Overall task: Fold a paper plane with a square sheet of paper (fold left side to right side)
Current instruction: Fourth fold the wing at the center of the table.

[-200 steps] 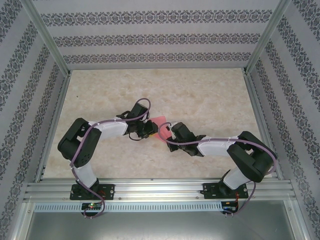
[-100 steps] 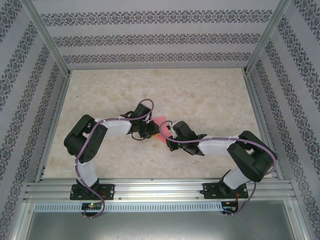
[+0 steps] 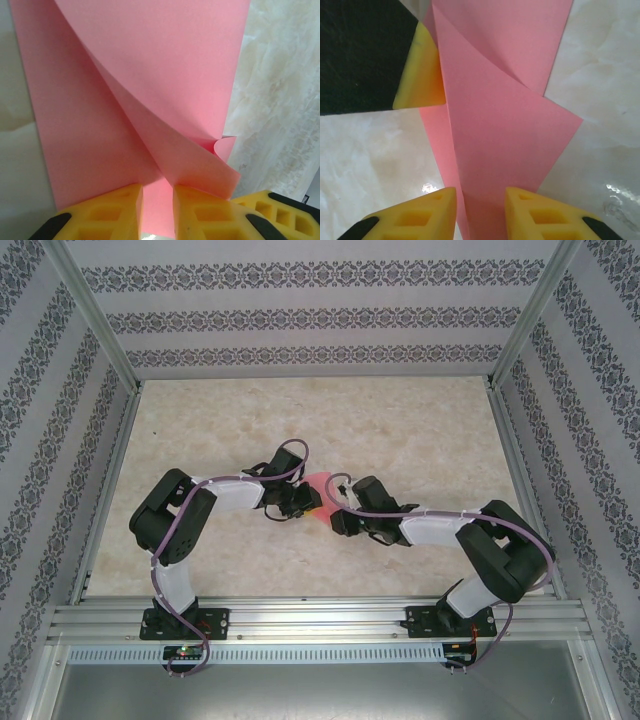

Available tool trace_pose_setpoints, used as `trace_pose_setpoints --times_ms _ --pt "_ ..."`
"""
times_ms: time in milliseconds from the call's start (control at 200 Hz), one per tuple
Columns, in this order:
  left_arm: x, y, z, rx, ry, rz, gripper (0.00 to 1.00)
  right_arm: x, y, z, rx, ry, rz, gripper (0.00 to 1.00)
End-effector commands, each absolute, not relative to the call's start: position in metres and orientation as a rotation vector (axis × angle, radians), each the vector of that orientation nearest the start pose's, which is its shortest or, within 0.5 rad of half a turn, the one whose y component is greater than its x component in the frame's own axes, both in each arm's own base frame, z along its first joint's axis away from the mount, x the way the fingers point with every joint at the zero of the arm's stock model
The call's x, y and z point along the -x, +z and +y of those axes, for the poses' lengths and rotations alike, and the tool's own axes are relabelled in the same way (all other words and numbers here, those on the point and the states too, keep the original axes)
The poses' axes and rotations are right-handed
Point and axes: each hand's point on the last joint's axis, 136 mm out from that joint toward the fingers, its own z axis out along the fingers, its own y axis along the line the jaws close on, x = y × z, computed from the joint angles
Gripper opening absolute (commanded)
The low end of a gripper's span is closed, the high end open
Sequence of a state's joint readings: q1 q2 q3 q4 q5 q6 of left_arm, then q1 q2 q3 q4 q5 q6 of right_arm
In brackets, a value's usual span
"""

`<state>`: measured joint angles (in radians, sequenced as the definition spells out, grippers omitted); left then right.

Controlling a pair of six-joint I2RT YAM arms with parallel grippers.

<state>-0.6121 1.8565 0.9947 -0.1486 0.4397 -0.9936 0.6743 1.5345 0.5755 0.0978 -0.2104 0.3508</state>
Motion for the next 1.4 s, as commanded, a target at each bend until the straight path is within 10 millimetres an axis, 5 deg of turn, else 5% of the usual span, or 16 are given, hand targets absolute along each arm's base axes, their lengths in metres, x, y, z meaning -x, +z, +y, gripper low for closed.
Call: trace_pose_setpoints --times_ms 0,679,1164,1394 --pt "-0.308 0.032 -0.314 0.327 -1.078 2.838 0.24 -0.269 0.059 0.264 0.495 0.792 2.409 0.34" --pt "-0.308 0.037 -0.314 0.319 -1.078 2.833 0.23 -0.269 0.029 0.273 0.583 0.685 2.486 0.37" --pt "-0.307 0.039 -0.313 0.314 -1.076 2.828 0.23 -0.269 0.025 0.274 0.58 0.69 2.497 0.1" --pt "-0.305 0.035 -0.31 0.32 -1.062 2.835 0.2 -0.269 0.029 0.273 0.539 0.772 2.483 0.07"
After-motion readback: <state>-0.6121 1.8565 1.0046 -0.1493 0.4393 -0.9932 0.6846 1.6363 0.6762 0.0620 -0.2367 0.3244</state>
